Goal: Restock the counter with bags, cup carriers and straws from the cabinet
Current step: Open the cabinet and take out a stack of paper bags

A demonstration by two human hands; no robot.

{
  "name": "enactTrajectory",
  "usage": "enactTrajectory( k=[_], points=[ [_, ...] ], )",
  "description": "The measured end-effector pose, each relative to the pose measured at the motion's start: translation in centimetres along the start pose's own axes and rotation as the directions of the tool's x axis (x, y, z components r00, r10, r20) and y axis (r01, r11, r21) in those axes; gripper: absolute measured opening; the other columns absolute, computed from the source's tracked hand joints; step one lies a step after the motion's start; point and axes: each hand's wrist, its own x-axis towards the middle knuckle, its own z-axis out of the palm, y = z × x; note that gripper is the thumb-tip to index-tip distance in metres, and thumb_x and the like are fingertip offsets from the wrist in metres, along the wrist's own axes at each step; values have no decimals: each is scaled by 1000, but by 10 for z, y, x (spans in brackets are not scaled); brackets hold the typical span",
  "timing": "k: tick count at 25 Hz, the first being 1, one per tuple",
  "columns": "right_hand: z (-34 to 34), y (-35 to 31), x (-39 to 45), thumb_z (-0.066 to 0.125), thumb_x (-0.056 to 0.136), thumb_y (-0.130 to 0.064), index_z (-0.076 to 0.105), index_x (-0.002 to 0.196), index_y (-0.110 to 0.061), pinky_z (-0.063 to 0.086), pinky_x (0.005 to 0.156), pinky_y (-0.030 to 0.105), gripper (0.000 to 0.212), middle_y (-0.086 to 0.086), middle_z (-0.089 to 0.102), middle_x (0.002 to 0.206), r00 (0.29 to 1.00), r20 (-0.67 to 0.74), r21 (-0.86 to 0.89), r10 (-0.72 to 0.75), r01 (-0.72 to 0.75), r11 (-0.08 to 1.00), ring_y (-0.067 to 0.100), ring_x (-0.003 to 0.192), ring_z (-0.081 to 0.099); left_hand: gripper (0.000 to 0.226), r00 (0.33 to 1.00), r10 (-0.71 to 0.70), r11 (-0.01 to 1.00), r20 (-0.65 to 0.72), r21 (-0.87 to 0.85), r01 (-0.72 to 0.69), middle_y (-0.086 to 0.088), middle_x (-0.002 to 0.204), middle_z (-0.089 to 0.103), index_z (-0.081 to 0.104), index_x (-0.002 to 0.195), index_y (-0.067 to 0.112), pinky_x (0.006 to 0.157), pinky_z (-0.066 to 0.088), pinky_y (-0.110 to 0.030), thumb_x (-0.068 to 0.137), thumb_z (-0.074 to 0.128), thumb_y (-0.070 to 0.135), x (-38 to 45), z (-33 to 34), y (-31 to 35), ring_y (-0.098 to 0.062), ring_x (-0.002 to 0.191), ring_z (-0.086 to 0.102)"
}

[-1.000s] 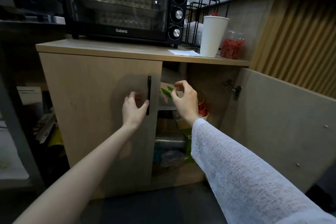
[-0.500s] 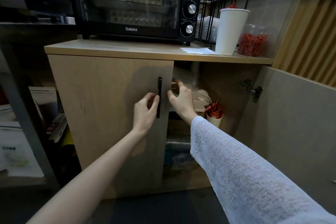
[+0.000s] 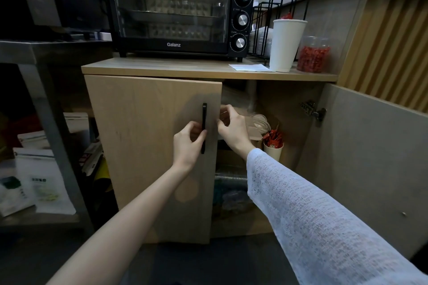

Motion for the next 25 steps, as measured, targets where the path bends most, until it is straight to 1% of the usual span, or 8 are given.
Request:
enactTrajectory(
  k=[2,5,8,13,17,19,22,25],
  points=[
    [-7,-9,-13,62,86,-16,60,108,-13,54,79,32,22,4,69,96,1000,27,6,-10,10,1000,20,89,64,12,1000,-6,1000,6,8,6,4,85,66,66,97,12,62,42,0,90,65,22,-11,-11,8,-7,76,60],
    [-19,-28,-37,63,86,-14,57,104,-8,47,74,25,20,3,65,93,995,82,-13,-49,50,999,18,87,61,14,1000,-12,1000,15,24,12,3,89,68,68,99,12,64,42,0,89,66,22,-34,-33,17,-8,82,63],
    [-32,-51,-63,64,86,-10,56,108,-7,45,76,23,24,-1,60,93,979,171,-32,-108,115,993,13,86,55,15,999,-7,999,32,32,6,2,92,72,70,100,13,69,45,-3,89,66,21,-58,-61,25,-7,84,66],
    [-39,-86,-94,68,86,-14,52,126,-11,45,81,21,43,2,64,110,939,297,-11,-173,184,983,11,94,54,12,998,-59,996,35,75,56,0,90,71,70,97,13,77,54,-23,89,65,21,-88,-100,43,-11,85,66],
    [-36,-108,-112,72,84,-17,54,119,-12,48,68,17,40,-3,63,91,913,356,3,-201,214,977,14,83,61,12,995,-92,991,48,98,87,0,90,70,68,97,12,76,51,-20,90,64,22,-110,-133,51,-11,86,65],
    [-35,-126,-123,72,84,-15,53,123,-14,50,61,14,43,-3,63,86,875,427,44,-229,233,972,13,72,64,13,995,-79,993,64,94,73,1,89,70,68,97,14,78,51,-21,90,65,24,-120,-155,50,-11,86,65],
    [-21,-150,-138,73,84,-18,53,128,-21,57,65,23,48,-3,68,95,814,503,122,-291,267,956,9,70,67,9,997,-66,988,39,145,60,1,88,69,67,96,16,76,49,-18,89,65,23,-135,-189,43,-11,85,65],
    [3,-176,-152,73,81,-33,60,120,-25,59,73,33,42,-5,70,94,796,510,64,-326,343,937,8,75,67,8,996,-71,975,-47,210,79,0,87,69,67,97,17,76,50,-21,90,64,21,-146,-220,35,-11,85,65]
  ],
)
